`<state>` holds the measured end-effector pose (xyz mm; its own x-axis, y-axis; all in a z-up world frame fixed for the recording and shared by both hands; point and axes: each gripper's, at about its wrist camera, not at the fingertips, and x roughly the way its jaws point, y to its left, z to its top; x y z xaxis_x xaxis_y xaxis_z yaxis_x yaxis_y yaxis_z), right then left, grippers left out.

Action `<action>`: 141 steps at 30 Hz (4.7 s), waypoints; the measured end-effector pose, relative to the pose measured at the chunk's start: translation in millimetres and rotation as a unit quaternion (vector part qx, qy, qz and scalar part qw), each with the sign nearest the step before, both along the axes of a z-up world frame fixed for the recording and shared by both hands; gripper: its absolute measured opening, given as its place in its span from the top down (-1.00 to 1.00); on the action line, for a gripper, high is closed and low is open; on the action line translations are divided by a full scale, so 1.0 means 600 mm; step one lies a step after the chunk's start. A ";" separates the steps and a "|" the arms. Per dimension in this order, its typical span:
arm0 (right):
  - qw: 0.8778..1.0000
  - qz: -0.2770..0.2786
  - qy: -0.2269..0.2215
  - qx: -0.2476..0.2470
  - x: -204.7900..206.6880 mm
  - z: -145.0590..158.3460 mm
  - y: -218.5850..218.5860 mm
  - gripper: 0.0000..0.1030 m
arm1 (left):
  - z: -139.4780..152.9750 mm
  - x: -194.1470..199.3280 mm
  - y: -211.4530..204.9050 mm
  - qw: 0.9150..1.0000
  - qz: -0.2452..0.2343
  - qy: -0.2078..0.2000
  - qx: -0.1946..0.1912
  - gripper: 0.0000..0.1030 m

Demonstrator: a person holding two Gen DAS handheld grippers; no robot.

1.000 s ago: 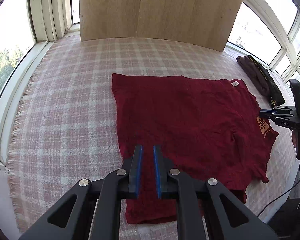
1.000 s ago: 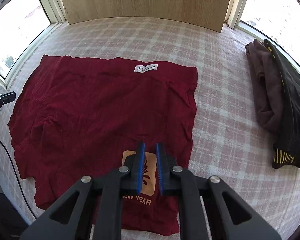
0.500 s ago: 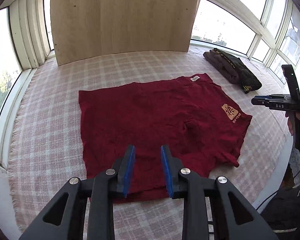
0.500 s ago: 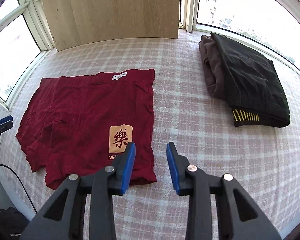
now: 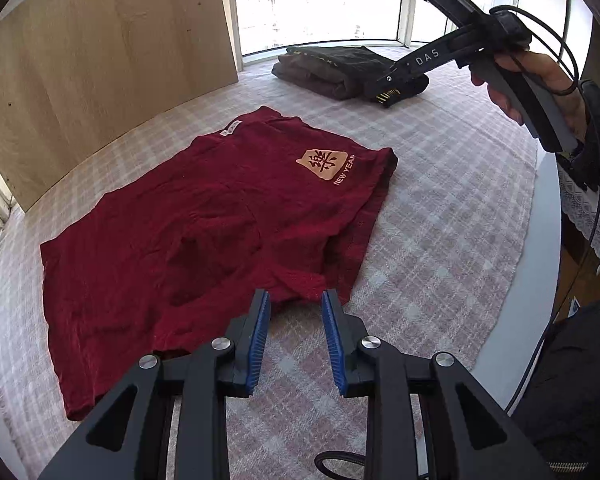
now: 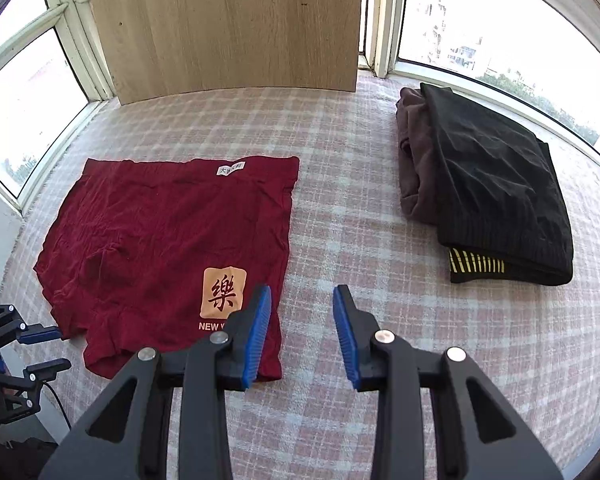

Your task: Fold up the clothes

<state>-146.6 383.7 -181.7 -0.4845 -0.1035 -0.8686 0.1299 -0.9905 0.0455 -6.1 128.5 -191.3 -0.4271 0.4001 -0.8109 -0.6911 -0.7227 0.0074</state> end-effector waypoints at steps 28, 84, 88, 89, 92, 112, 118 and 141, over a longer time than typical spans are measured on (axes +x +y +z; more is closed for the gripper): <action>0.986 0.148 -0.069 -0.024 -0.255 -0.109 -0.006 0.35 | -0.069 -0.076 0.344 0.991 -0.029 0.076 -0.102 0.35; 0.964 0.260 0.002 0.060 -0.274 -0.004 -0.370 0.87 | 0.043 -0.092 -0.075 0.961 0.253 0.043 0.104 0.87; 0.955 0.283 0.011 0.089 -0.271 0.002 -0.448 0.87 | 0.036 -0.090 -0.140 0.951 0.287 0.042 0.109 0.87; 0.953 0.289 0.012 0.094 -0.272 0.002 -0.467 0.87 | 0.035 -0.089 -0.156 0.948 0.295 0.041 0.110 0.87; 0.947 0.304 0.009 0.103 -0.278 -0.009 -0.515 0.87 | 0.025 -0.089 -0.193 0.941 0.316 0.037 0.117 0.87; 0.929 0.353 -0.025 0.113 -0.301 -0.096 -0.698 0.87 | -0.042 -0.084 -0.336 0.914 0.389 0.002 0.112 0.87; 0.924 0.361 -0.020 0.121 -0.294 -0.108 -0.715 0.86 | -0.052 -0.079 -0.347 0.910 0.399 -0.008 0.112 0.87; 0.937 0.346 -0.050 0.021 -0.313 -0.070 -0.613 0.20 | -0.069 -0.076 -0.354 0.905 0.412 -0.024 0.106 0.86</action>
<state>-334.1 15.9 -223.6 -0.2295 -0.3278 -0.9164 0.7393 -0.6712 0.0550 -51.9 -83.6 -232.8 -0.6167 0.1110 -0.7793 0.0868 -0.9744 -0.2075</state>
